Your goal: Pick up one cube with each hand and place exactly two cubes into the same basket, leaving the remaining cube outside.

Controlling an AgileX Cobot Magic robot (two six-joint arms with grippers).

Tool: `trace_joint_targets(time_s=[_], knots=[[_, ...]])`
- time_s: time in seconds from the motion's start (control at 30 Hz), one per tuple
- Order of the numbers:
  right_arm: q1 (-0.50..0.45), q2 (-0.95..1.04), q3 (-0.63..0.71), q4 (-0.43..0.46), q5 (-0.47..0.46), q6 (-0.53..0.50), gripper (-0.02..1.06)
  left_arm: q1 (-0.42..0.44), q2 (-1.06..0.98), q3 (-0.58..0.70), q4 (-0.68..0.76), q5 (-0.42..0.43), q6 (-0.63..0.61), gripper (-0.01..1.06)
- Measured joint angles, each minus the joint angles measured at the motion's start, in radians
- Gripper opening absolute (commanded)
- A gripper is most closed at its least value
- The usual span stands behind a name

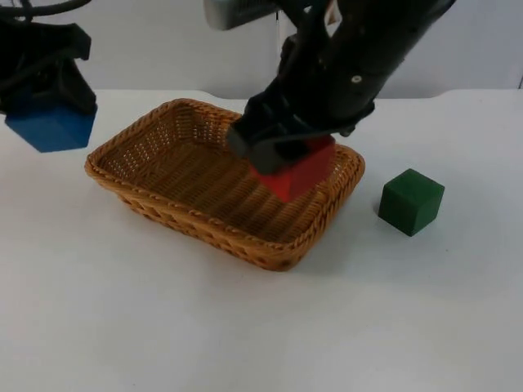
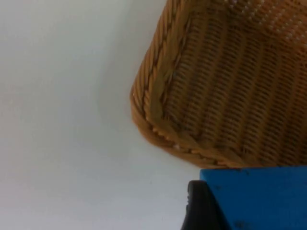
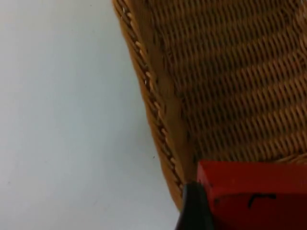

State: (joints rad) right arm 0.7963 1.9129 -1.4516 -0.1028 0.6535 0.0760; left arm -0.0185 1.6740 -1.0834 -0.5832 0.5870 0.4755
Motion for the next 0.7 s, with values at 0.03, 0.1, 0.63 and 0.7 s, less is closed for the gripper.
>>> trace_joint_targets(time_s=[0.03,0.1,0.63,0.7], knots=[[-0.003,0.021,-0.021,-0.002,0.0,-0.002,0.0,0.0,0.018,-0.019,-0.015,0.003,0.014,0.0],[-0.01,0.062,-0.063,-0.001,0.0,-0.013,0.0,0.0,0.048,-0.05,-0.042,0.004,0.04,0.0],[-0.055,0.296,-0.26,0.002,-0.079,-0.042,0.0,-0.001,0.251,-0.212,-0.205,0.009,0.222,0.0],[-0.058,0.307,-0.268,0.0,-0.08,-0.045,0.0,-0.001,0.266,-0.224,-0.221,0.011,0.24,0.0]])
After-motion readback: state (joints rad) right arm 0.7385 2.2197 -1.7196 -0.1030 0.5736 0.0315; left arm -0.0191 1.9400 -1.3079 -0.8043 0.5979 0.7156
